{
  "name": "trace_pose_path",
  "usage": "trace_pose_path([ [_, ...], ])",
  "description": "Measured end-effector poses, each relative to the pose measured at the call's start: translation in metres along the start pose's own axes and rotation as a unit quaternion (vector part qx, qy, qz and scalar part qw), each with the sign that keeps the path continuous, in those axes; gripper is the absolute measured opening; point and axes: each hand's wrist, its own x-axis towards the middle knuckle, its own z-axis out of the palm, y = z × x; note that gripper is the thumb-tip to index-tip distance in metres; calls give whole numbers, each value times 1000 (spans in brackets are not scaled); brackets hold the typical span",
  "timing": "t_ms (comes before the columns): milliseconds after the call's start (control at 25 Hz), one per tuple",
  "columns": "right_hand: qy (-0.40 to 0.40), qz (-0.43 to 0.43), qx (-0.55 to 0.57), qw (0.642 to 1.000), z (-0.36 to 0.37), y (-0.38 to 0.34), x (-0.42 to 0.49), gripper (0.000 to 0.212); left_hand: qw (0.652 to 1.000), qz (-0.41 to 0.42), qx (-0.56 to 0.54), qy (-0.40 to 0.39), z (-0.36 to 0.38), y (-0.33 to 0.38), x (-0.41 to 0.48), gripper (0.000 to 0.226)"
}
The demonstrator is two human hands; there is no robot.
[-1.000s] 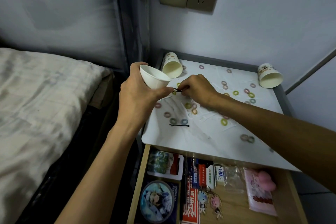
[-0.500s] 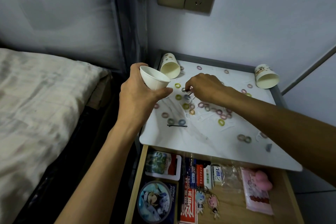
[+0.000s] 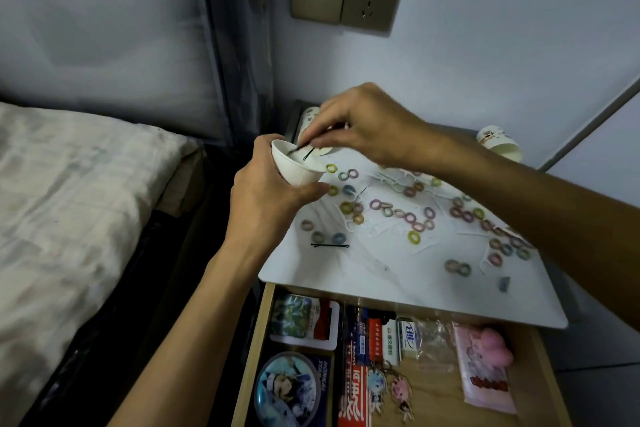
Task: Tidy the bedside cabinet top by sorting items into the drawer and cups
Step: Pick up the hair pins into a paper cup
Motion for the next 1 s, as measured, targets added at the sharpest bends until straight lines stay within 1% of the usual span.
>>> trace_pose_path([
  [40,-32,-17,-14,999,6,-7,1,17,1000,1,2,-4,1,0,0,65],
  [80,-44,-20,-12,999,12,-9,0,18,1000,3,4,-7,3,1,-1,64],
  [120,-32,-17,10,999,16,-9,-1,17,1000,4,6,-7,3,2,-2,64],
  [160,4,-3,49,999,19,-6,-4,15,1000,4,6,-5,2,2,-2,64],
  [240,101,66,139,983,26,4,-14,12,1000,4,-2,6,-1,2,-1,66],
  [280,130,112,162,972,33,11,-20,13,1000,4,-8,12,-3,1,0,67],
  [320,126,151,158,968,43,19,-29,13,1000,4,-14,17,-4,1,0,67],
  [360,84,176,130,972,56,27,-40,11,1000,5,-20,20,-6,1,-1,66],
  [440,-55,186,56,979,85,38,-63,10,999,9,-23,22,-8,1,-1,66],
  [480,-102,179,23,978,97,40,-73,12,999,12,-24,22,-8,1,-1,67],
  [520,-116,172,-2,978,107,42,-79,14,999,13,-24,23,-9,1,-1,67],
  [640,-87,150,-42,984,117,43,-85,15,999,15,-25,25,-9,-1,0,68],
  [720,-82,103,-114,985,118,44,-86,11,999,14,-25,24,-9,-2,0,68],
  [760,-76,66,-174,980,119,45,-87,8,999,13,-26,23,-8,-2,0,68],
  [840,-63,-1,-276,959,121,46,-91,17,999,13,-26,25,-8,-2,0,69],
  [880,-58,-25,-305,950,119,44,-93,20,999,14,-26,25,-8,-2,1,69],
  [960,-48,-45,-307,949,116,44,-95,20,999,17,-30,24,-8,-2,1,68],
  [1000,-42,-34,-287,956,115,47,-96,19,999,17,-31,23,-8,-2,0,68],
])
